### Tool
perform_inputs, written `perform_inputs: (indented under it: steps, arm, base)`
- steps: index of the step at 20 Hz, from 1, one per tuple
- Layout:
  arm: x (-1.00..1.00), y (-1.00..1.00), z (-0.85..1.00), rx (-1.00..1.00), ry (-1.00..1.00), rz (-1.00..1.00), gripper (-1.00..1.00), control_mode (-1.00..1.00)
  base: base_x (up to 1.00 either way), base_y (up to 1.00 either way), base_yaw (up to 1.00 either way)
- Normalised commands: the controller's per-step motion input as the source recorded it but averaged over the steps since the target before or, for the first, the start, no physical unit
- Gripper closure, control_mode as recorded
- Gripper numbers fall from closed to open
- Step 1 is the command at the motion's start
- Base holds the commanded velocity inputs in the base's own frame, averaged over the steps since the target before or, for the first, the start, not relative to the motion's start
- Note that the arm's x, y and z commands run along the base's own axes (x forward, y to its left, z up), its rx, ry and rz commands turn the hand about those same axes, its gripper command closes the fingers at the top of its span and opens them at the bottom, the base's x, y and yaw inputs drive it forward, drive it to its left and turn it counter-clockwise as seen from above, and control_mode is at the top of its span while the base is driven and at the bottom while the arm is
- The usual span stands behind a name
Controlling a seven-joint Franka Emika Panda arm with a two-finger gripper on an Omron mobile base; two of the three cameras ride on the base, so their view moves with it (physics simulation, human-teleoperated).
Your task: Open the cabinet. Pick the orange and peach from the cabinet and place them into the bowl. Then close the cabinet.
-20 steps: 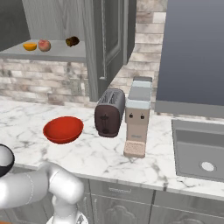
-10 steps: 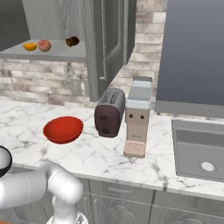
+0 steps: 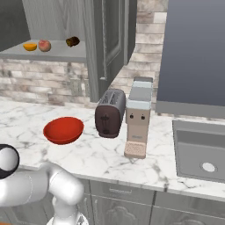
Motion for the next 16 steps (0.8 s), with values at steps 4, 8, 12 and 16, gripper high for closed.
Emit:
perform_inputs:
  steps: [4,8,12,16]
  arm:
    - [-0.11,-0.61,-0.01,0.14,-0.15,0.08,-1.00,-1.00]
    - [0.00,-0.38,-0.15,0.15,-0.18,0.20,-1.00,-1.00]
    - [0.04,-0.24,-0.25,0.14,-0.17,0.38,-1.00,-1.00]
    - [0.06,-0.26,-0.22,0.14,-0.10,0.42,-1.00,-1.00]
  base:
    - [0.00,0.00,0.00]
    - [0.00,0.00,0.00]
    - [0.00,0.00,0.00]
    - [0.00,0.00,0.00]
